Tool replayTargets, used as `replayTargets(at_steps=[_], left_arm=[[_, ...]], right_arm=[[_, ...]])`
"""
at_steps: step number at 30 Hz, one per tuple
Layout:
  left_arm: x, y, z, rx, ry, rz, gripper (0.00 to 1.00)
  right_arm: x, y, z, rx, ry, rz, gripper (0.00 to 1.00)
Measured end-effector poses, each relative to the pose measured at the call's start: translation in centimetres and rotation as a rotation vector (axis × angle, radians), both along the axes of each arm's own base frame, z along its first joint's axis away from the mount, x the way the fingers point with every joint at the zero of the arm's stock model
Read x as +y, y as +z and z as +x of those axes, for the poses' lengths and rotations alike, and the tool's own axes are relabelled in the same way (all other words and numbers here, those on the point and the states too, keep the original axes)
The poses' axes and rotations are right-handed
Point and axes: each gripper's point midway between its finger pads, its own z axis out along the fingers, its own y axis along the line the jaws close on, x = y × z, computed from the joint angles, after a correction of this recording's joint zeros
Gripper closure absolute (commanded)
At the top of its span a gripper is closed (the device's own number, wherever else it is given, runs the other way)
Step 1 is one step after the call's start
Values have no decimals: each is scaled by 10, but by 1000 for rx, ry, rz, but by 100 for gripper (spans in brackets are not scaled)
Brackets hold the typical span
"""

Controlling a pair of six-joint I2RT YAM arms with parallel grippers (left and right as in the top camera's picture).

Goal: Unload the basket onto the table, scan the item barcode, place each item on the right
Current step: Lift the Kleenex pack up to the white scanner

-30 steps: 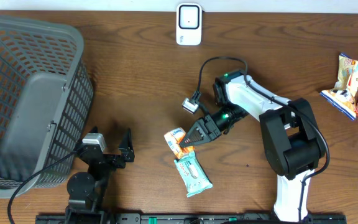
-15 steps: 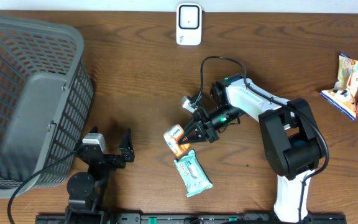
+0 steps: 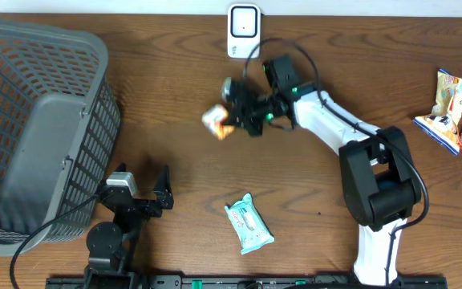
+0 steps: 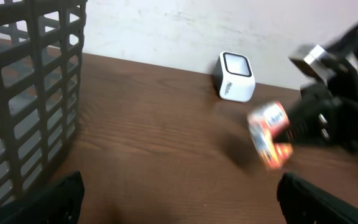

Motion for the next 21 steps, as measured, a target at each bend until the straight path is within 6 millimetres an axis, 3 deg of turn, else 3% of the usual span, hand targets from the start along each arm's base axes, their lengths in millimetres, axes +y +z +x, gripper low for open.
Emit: replayTargets(at_steps=[4, 9, 16, 21], left_arm=[[0, 0, 0, 0, 0, 0, 2], [0, 0, 0, 0, 0, 0, 2], [0, 0, 0, 0, 0, 0, 2], [0, 0, 0, 0, 0, 0, 2]], right_arm=[[-14, 18, 57, -184, -169, -146, 99], [-43, 57, 128, -538, -364, -337, 99], [-68, 100, 181, -817, -504, -477, 99], [-66, 104, 222, -896, -564, -523, 99]])
